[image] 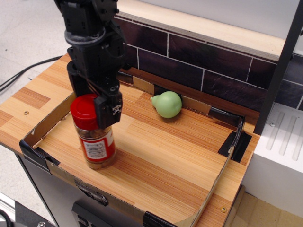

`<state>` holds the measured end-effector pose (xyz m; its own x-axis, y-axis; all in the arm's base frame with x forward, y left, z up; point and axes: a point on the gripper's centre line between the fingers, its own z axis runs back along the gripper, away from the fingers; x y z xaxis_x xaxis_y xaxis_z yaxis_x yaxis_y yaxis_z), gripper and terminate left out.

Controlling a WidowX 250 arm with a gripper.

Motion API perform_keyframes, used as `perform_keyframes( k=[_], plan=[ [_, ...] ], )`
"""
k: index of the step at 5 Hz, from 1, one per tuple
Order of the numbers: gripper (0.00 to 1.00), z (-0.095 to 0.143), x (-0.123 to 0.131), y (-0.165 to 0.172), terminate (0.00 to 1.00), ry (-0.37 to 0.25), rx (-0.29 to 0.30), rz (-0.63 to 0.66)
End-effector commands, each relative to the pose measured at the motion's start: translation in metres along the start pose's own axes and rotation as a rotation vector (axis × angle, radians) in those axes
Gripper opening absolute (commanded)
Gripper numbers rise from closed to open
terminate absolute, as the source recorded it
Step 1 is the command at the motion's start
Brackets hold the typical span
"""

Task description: Topple basil bottle

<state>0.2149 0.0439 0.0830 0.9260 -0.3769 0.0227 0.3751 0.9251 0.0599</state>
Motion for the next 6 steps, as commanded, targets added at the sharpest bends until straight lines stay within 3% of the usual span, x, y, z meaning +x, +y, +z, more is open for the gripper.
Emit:
perform_keyframes(
  k=[1,2,3,4,5,6],
  plan=[
    [1.0,0.002,-0.005,0.0,0.0,0.006,0.067,-0.03],
    [0.0,0.006,-0.007,0.004,0.0,0.019,0.043,-0.008],
    [0.0,0.011,0.003,0.008,0.0,0.135,0.21,0.034],
    [0.0,0.013,0.016,-0.004,0.0,0.225,0.323,0.033],
    [0.0,0.011,0.025,-0.013,0.0,0.324,0.383,0.032],
    [0.0,-0.002,0.033,-0.029,0.0,0.402,0.396,0.01]
  ],
)
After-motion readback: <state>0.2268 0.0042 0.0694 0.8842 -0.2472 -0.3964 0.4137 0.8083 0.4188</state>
